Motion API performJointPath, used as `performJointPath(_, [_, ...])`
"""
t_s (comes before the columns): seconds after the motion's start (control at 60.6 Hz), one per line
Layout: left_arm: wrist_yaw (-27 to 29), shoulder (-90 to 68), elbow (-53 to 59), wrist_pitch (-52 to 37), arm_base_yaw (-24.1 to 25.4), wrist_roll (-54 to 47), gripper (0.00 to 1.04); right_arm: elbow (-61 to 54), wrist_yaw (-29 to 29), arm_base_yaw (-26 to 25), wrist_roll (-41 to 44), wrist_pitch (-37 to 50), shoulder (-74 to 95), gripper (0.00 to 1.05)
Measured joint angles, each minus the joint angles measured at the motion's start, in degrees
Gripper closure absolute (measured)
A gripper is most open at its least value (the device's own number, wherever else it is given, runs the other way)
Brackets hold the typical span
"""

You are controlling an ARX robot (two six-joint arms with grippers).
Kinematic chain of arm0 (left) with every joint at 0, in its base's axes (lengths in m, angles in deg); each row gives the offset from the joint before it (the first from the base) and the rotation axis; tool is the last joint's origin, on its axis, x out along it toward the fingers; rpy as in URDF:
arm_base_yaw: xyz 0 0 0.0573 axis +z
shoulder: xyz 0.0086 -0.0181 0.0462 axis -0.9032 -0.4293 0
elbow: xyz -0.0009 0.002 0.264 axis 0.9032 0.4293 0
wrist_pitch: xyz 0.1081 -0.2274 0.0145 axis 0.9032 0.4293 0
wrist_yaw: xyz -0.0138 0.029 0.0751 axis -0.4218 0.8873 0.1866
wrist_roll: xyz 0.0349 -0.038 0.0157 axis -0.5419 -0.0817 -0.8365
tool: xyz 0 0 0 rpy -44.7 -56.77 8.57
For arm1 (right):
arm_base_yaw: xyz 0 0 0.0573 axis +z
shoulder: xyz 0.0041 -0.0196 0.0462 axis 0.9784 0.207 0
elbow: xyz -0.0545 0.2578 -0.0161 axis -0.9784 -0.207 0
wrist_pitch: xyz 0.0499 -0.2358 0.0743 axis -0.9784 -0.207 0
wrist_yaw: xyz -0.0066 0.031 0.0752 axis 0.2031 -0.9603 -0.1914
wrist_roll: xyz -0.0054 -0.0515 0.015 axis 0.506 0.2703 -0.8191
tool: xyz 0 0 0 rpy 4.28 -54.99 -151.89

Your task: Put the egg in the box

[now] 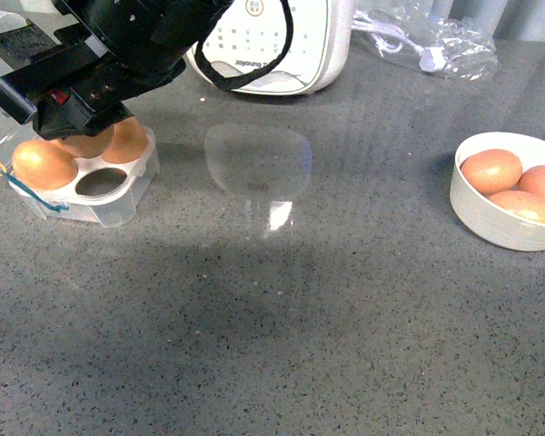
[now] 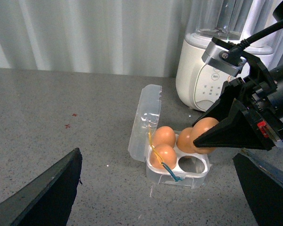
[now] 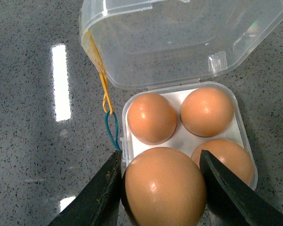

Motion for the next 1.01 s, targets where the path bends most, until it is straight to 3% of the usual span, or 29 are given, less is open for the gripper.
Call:
performJointPath(0.247, [0.0, 0.0, 0.0, 0.0, 0.0, 0.0, 0.07, 0.79, 0.48, 0.66, -1.11, -0.13, 0.74, 0.61])
performJointPath(0.594, [0.0, 0.0, 0.0, 0.0, 0.0, 0.0, 0.07, 0.79, 0.83, 0.39, -1.46, 0.02, 0.81, 0.06])
performJointPath(0.824, [0.0, 0.0, 0.0, 0.0, 0.0, 0.0, 0.07, 0.79, 1.77, 0.17, -1.86, 1.07, 0.79, 0.07])
performJointPath(1.006, [0.0, 0.0, 0.0, 0.0, 0.0, 0.0, 0.07, -1.9, 5.38, -0.81, -3.74, 6.86, -1.44, 0.07])
